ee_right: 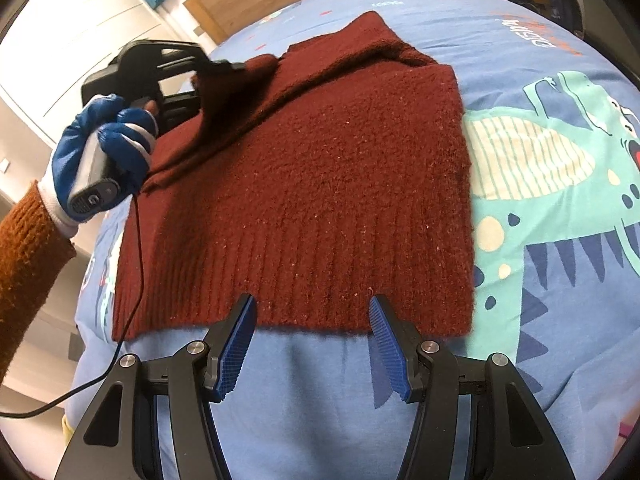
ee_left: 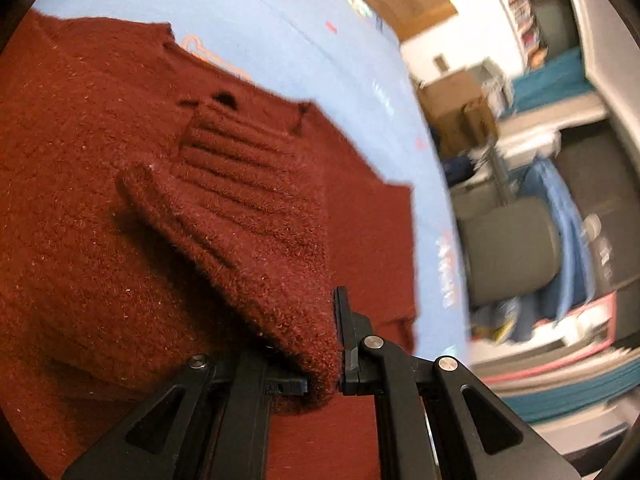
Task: Fold small clothes
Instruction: 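Carry the gripped sleeve with the left gripper across the sweater body, then open the left gripper to release the sleeve and lift away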
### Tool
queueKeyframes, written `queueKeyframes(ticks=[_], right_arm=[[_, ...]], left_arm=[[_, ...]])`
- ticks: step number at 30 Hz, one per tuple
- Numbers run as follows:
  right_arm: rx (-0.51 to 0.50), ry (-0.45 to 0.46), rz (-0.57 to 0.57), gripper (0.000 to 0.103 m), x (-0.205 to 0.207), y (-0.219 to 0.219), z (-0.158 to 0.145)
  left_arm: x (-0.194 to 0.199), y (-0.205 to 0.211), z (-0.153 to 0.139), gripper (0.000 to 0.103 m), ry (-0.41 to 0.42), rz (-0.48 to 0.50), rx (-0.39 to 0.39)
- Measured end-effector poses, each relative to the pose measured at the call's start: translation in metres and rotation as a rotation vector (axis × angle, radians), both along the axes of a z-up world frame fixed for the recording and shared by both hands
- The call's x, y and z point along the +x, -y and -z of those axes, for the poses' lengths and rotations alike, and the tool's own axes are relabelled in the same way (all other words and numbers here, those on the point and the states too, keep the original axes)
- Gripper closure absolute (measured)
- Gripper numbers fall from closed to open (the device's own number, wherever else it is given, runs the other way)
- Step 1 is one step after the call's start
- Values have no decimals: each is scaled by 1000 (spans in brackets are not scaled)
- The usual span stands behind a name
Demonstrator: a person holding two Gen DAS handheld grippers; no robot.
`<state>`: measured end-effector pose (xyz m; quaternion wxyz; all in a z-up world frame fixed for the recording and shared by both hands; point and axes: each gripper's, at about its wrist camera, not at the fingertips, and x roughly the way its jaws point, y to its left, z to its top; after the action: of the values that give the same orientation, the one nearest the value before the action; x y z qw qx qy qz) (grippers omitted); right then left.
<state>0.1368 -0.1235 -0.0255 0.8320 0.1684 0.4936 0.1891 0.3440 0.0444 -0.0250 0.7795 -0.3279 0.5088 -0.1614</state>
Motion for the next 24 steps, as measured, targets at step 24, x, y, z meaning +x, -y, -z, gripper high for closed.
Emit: queueKeyframes(ticks=[24], right_arm=[[34, -13, 9, 43, 0, 13, 9]], left_arm=[[-3, -25, -2, 94, 7, -39, -130]])
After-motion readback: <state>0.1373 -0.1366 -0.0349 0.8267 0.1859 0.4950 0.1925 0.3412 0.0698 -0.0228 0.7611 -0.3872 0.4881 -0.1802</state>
